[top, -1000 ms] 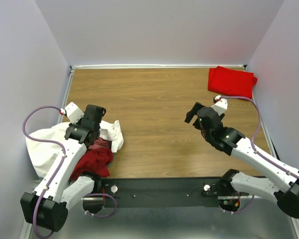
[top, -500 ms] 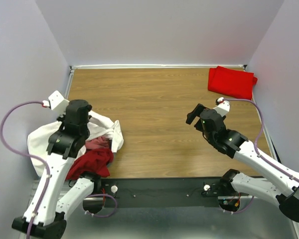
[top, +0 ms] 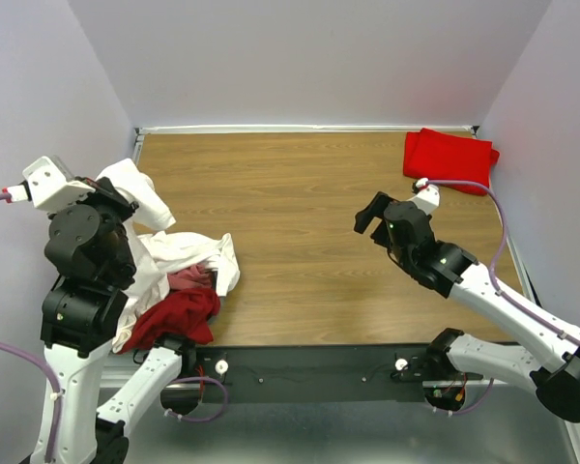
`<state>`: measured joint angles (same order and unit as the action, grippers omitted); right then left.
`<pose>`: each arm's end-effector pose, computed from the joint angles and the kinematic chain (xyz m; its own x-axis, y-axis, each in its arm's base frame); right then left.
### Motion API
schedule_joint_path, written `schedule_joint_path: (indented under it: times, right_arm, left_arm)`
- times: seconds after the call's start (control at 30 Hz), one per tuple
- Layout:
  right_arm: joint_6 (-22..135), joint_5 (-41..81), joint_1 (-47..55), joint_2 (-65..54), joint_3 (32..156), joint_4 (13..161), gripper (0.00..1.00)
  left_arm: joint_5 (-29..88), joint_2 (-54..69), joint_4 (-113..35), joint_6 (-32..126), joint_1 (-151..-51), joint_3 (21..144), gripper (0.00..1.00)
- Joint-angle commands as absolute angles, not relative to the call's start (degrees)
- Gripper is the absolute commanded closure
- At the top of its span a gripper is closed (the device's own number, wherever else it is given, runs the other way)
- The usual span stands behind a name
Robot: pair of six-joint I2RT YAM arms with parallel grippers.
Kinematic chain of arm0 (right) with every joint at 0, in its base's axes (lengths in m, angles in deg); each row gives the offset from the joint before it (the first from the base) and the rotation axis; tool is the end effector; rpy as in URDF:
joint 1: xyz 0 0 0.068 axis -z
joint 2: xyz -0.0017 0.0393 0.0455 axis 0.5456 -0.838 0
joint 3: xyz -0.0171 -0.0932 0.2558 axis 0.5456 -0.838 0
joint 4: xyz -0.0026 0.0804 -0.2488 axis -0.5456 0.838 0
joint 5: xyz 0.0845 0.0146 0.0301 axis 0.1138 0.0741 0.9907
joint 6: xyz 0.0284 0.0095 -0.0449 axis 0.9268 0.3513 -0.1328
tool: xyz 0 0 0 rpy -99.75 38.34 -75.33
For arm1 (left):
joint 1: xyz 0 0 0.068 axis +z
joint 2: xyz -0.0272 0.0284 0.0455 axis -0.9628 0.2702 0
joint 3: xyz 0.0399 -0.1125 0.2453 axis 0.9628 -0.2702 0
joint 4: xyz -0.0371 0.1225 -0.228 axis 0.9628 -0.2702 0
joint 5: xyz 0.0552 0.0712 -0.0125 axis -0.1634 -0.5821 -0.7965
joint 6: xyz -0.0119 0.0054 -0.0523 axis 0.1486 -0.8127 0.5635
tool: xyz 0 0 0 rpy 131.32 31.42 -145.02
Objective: Fold and stack the t-shirts
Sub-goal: Grab the tshirt from the pile
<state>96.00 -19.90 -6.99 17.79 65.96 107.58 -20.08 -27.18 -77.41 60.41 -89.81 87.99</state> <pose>0.1808 0.1273 0.2969 -0.4210 0.4477 -0.7889 0.1537 0.8923 0.4244 0.0857 0.0006 0.4828 0.1923 -0.3816 -0.9041 -0.3915 0.8150 -0.4272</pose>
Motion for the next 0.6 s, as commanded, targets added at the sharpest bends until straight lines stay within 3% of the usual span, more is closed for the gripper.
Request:
schedule_joint_path:
  times: [0.0, 0.57]
  right_arm:
    - [94.7, -18.7, -6.7, 17.1, 68.6, 108.8, 0.00]
    - [92.2, -20.3, -6.7, 11.5, 73.1, 108.7, 0.00]
  left_arm:
    - [-17.2, -27.5, -66.9, 50.5, -89.5, 91.0, 1.00]
    - [4.5, -7.4, -56.0, 41.1, -89.5, 121.4, 1.00]
